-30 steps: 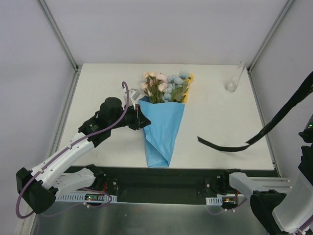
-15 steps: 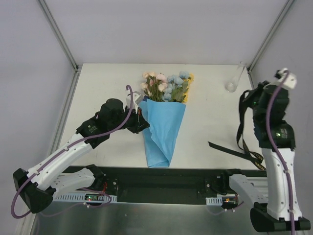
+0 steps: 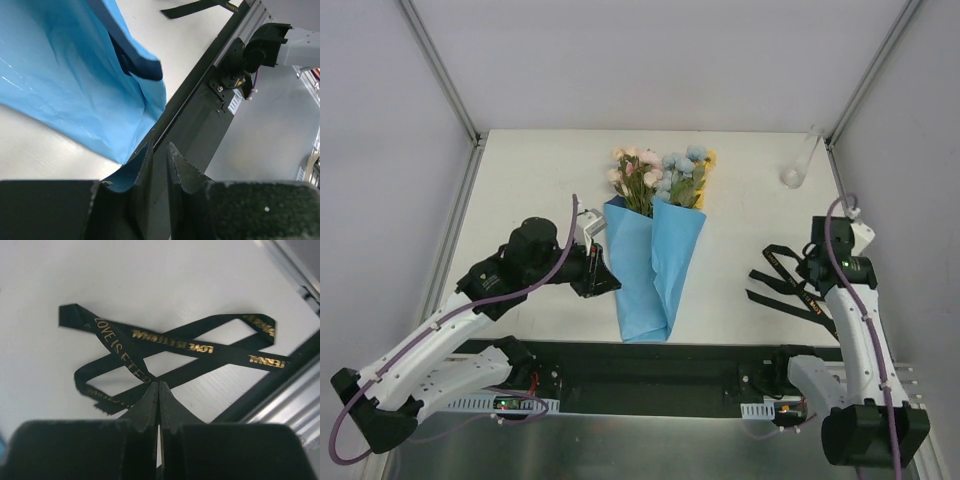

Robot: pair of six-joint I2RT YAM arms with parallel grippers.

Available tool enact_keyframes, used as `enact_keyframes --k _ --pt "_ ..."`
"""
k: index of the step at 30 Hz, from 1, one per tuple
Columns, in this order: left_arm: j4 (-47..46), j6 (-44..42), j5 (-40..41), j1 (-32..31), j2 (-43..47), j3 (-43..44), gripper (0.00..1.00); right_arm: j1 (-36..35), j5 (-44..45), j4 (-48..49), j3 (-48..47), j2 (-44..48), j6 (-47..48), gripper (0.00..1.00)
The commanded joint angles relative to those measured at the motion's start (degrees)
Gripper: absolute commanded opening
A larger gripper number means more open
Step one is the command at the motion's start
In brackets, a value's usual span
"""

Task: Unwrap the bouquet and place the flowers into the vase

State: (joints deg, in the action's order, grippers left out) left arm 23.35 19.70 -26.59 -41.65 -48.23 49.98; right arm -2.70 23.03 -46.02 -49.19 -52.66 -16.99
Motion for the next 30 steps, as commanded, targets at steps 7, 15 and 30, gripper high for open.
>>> enact_keyframes --k 7,15,30 --pt "7.4 -6.69 4.0 -0.28 5.25 2.84 0.2 18.88 -12.37 -2.93 -0.82 2.41 8.62 0.36" --pt "7.41 -7.84 6.81 -0.36 2.18 4.16 0.21 -3.07 -14.13 2.75 0.84 -6.19 4.79 0.45" --pt "5.56 -7.4 10.33 -0.27 -6.61 5.39 0.22 -12.33 -21.55 20.63 10.6 -24.94 -11.48 0.04"
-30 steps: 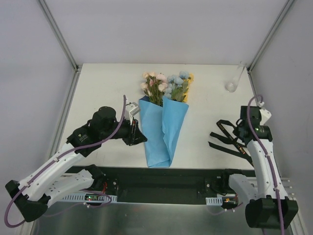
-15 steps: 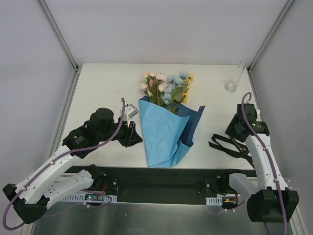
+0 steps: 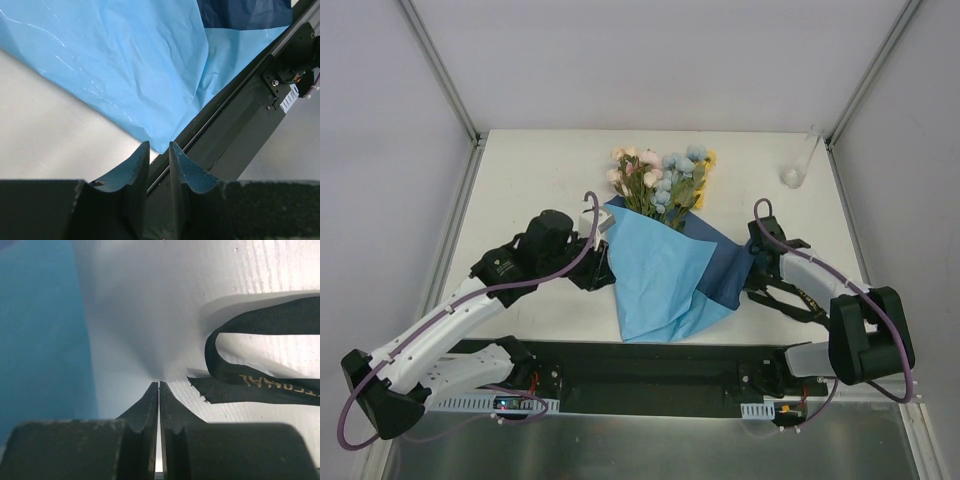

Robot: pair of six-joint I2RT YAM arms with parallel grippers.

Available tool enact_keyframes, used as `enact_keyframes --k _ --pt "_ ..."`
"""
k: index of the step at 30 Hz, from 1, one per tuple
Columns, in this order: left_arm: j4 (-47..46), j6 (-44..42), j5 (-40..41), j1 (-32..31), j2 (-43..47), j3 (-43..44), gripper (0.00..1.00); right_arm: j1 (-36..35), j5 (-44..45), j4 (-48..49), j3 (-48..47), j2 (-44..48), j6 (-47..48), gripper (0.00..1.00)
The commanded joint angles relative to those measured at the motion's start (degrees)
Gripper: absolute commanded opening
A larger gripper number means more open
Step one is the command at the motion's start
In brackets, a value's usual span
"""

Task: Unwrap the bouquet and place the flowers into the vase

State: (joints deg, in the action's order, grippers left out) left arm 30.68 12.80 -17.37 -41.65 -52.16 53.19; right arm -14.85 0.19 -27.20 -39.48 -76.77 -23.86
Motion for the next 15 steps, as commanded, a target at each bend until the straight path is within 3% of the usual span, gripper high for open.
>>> enact_keyframes --k 1,6,9,13,15 --pt "-1.85 -0.41 0.67 -0.28 -3.29 2.36 0.22 0.17 3.22 0.84 1.51 -0.4 -5.4 0.04" --pt "-2.55 -0.14 0.05 -0.19 -5.85 2.88 0.22 6.05 7.37 -3.03 6.77 6.01 -7.61 0.07" --pt "-2.64 -0.05 0.14 -0.19 -6.46 3.5 0.21 13.86 6.94 -3.47 8.98 10.67 -5.86 0.1" --pt "-2.9 0.39 -0.48 -0.1 -6.99 3.94 0.21 24.49 5.53 -4.26 7.15 12.52 -0.59 0.12" --pt "-3.08 0.82 -0.83 -0.19 -6.81 3.85 0.21 25.05 7.01 -5.57 4.17 13.84 2.91 0.13"
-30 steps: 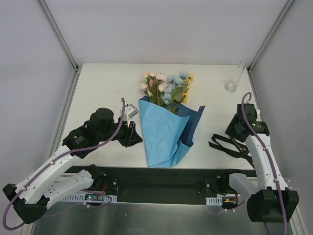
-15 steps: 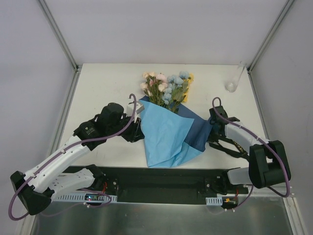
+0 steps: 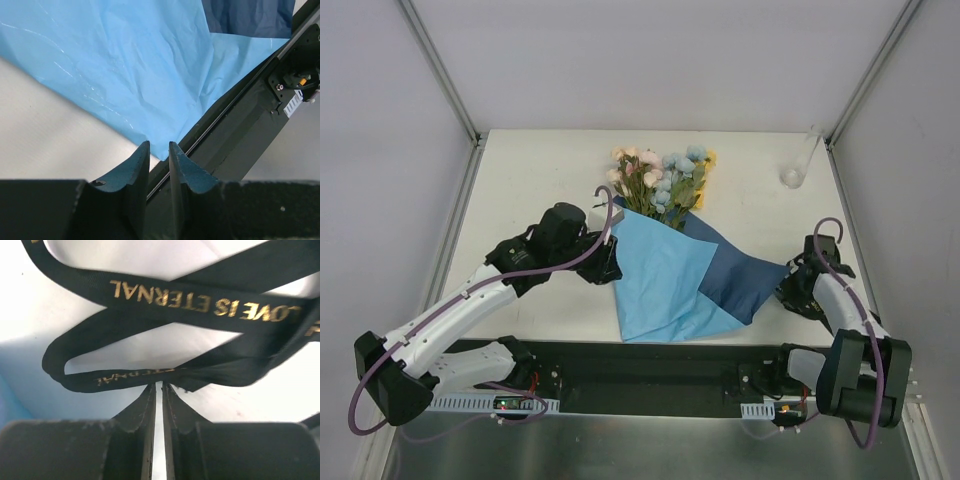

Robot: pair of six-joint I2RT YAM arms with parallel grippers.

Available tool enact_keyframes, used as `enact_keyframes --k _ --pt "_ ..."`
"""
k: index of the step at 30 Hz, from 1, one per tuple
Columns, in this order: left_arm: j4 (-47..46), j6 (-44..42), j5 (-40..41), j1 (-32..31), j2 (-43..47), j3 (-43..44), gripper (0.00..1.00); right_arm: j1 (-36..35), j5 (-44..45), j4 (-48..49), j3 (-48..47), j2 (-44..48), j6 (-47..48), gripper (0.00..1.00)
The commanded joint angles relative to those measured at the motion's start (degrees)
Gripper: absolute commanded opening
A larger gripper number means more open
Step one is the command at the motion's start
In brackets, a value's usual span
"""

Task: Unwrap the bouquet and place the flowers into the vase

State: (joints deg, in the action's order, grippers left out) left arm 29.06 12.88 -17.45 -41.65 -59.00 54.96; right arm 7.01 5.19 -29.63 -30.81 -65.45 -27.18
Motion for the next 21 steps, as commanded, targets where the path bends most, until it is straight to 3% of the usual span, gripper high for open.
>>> enact_keyframes --k 1,4,7,8,10,11,15,18,21 --pt "-1.46 0.83 -0.74 -0.19 0.12 2.08 0.21 2.41 4.19 -5.68 -6.26 2.96 7.48 0.13" --pt "-1.46 1.18 0.22 -0.19 1.08 2.08 0.22 -1.1 13.6 -13.31 -13.56 6.46 9.59 0.17" --pt "-1.55 1.7 2.5 -0.1 2.49 1.91 0.25 -2.77 15.46 -17.99 -19.36 12.96 10.65 0.36" --pt "-1.55 1.88 3.12 -0.19 3.1 1.91 0.26 -3.74 15.55 -18.62 -20.68 15.68 11.09 0.48" --pt "-1.81 2.23 4.96 -0.1 3.45 1.82 0.34 -8.47 13.89 -18.98 -24.2 16.76 12.06 0.56" --pt "-2.42 2.49 5.41 -0.01 3.89 1.82 0.38 -10.24 11.71 -18.02 -24.73 16.24 13.8 0.64" --pt "-5.15 3.46 6.64 0.25 4.33 1.46 0.56 -18.93 -15.32 -7.4 -20.9 9.56 14.53 0.72" --pt "-5.77 4.17 5.94 0.16 3.98 2.34 0.65 -22.99 -19.94 3.93 -16.49 5.96 11.1 0.77" --pt "-5.77 4.87 4.97 0.25 4.77 2.61 0.68 -24.05 -23.1 8.24 -14.02 1.48 11.45 0.78"
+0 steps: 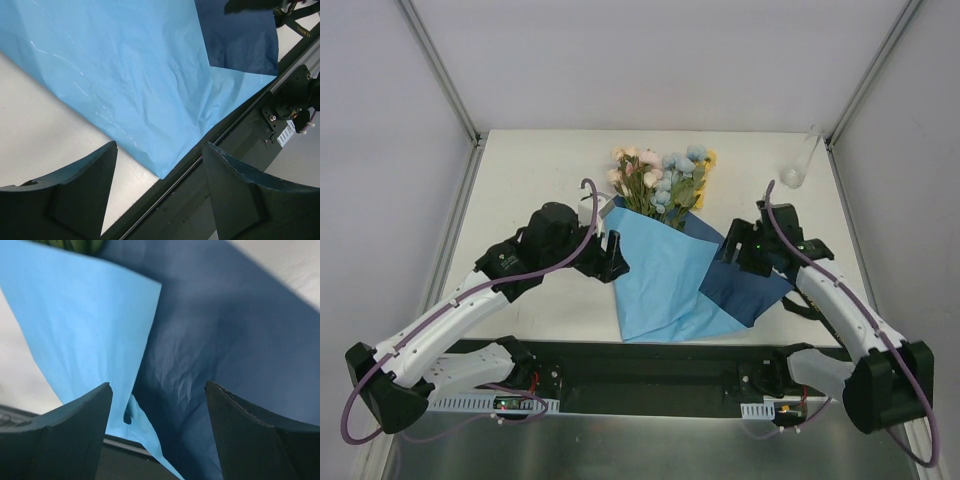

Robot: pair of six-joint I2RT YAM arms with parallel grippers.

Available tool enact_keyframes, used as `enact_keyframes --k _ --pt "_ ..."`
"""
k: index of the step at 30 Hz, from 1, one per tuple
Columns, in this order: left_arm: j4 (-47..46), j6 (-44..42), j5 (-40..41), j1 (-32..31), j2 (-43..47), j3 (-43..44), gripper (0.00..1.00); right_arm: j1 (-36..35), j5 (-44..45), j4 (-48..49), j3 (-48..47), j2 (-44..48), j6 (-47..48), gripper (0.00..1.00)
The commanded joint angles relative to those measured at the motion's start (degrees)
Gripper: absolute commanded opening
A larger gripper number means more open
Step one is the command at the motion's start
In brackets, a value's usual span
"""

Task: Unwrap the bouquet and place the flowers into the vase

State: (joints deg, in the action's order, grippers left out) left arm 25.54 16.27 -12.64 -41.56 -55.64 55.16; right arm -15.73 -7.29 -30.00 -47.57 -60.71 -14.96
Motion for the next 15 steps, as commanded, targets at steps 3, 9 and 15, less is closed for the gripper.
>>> enact_keyframes --k 3,9,15 --pt "-2.25 2.1 -0.01 0.16 2.72 2.41 0.69 -2.81 -14.76 13.81 3.72 -9.41 -1.12 0.79" --pt "-1.9 1.75 1.47 0.16 5.62 3.55 0.68 -12.46 -13.98 15.84 -5.67 -22.95 2.13 0.75" --pt "1.87 -4.31 9.02 0.16 11.5 7.5 0.68 -25.39 -10.38 15.06 -19.8 -27.62 2.92 0.74"
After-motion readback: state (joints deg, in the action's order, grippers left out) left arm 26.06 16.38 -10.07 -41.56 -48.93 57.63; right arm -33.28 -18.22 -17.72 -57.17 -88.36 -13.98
